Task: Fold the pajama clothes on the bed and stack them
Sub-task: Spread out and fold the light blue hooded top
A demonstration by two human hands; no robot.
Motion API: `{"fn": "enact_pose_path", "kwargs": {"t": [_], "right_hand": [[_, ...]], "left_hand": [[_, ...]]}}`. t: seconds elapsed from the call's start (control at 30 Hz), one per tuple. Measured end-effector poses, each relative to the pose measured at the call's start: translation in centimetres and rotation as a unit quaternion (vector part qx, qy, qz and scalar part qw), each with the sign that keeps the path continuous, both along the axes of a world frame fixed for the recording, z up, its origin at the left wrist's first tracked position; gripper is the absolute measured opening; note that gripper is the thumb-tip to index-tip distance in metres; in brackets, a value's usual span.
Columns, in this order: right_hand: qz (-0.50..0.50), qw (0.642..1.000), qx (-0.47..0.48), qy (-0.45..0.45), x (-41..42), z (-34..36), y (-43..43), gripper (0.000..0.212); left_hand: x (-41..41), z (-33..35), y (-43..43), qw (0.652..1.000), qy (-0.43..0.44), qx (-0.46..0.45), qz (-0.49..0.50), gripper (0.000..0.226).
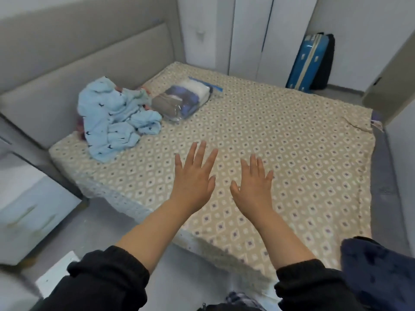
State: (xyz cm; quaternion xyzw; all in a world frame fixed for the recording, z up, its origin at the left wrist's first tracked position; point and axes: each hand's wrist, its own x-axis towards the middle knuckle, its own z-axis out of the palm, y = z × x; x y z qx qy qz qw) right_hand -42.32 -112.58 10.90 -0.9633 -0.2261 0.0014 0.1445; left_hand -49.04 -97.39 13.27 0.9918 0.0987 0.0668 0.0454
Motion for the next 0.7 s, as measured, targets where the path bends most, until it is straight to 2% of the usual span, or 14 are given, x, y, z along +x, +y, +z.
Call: {"fn": "enact_pose_path", "kwargs": {"t": [0.17, 0.3, 0.4, 0.7], "right_hand": [[0.068, 0.997, 0.011, -0.023, 0.9, 1.7, 10.7, 0.067], [0.128, 0.985, 0.101, -0.053, 2.4, 2.1, 19.3, 0.059], [0.152, 0.976, 0.146, -0.060, 4.3, 1.2, 26.6, 0.055], [0.244, 0.964, 0.097, -0.031, 11.8, -0.7, 48.7, 0.056]], "left_hand": [[-2.2, 0.1, 9.8, 0.998, 0.006, 0.016, 0.059, 0.071], [-2.2, -0.5, 17.6, 0.993, -0.004, -0.001, 0.118, 0.069], [-0.9, -1.1, 24.4, 0.993, -0.006, 0.022, 0.116, 0.067], [5.9, -2.1, 45.3, 0.974, 0.014, -0.032, 0.226, 0.066]]}}
